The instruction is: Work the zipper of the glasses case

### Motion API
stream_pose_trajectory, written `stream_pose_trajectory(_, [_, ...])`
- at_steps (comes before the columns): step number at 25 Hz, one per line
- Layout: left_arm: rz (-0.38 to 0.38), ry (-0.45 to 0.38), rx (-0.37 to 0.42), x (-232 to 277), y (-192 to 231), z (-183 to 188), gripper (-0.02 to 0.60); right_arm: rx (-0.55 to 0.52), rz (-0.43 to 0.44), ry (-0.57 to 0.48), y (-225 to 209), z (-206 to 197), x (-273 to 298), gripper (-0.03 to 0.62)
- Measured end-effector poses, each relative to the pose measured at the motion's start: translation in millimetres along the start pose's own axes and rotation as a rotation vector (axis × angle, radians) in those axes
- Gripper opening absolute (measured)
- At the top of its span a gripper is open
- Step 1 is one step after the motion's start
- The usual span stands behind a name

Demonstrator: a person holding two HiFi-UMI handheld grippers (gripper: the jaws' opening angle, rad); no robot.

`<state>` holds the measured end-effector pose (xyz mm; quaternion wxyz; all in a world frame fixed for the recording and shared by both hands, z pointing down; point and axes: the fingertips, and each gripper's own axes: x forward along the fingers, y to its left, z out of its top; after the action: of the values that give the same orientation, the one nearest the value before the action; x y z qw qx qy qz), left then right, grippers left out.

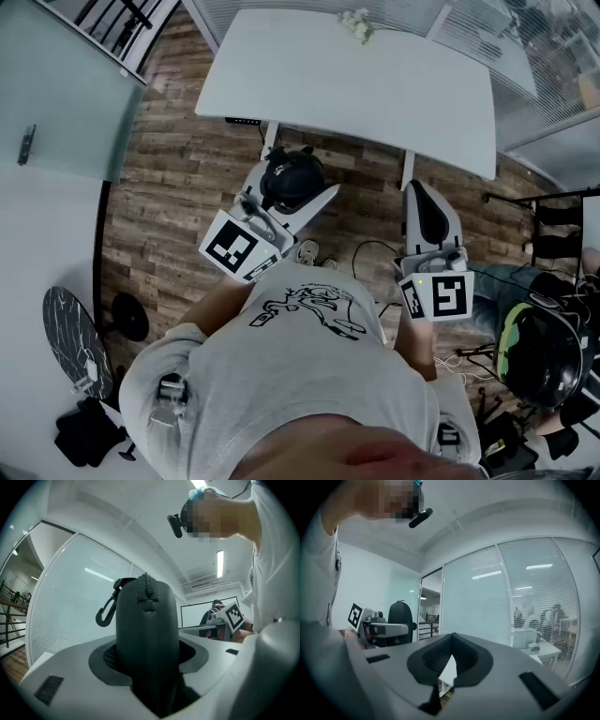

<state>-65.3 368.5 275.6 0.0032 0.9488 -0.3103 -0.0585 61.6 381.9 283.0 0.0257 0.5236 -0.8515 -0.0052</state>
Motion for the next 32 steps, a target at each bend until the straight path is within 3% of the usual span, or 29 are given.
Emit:
stream_pose_trajectory(20, [0.019,0.014,-0.016,-21.3,60.0,-13.1,0.245,0.008,0.001,-0.012,32.6,-11.7,55.4,0.006])
stream_pose_trajectory(32, [0.020,0.011,-0.010,13.4,73.9,-15.8,0.245,0.032,0.001,-0.031,-3.8,-12.1,79.6,0.005])
